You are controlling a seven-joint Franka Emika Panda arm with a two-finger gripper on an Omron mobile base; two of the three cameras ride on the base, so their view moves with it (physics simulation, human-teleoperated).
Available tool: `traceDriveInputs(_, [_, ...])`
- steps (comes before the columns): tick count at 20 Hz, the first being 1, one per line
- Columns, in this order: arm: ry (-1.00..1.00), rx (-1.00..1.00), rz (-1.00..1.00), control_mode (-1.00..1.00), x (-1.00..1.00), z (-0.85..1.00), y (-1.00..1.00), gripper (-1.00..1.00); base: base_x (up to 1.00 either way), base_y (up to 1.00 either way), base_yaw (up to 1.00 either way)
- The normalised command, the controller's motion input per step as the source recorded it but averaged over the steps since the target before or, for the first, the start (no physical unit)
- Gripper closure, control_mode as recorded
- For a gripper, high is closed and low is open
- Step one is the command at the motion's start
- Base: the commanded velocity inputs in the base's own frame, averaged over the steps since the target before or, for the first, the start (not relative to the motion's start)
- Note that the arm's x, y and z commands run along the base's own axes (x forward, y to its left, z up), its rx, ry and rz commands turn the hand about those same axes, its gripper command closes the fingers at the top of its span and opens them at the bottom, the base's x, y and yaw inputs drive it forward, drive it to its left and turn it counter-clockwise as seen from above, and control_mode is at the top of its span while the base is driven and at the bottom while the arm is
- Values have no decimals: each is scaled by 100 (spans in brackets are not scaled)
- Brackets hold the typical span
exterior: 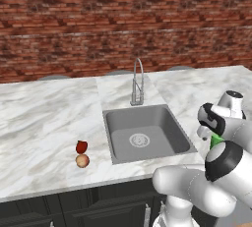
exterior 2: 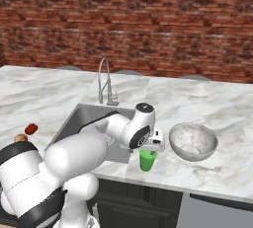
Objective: Remove the peach and bell pepper from the sink. Then move the bowl and cup from the counter to the sink for washing.
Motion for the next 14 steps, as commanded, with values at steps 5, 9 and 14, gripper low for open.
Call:
traceDriveInputs(5, [0,0,0,-100,0,-13,0,-100,0,0,0])
traceDriveInputs(9, [2,0,0,-100,0,-22,4,100,0,0,0])
traceDriveInputs(14, [2,0,0,-100,-1,-21,8,100,0,0,0])
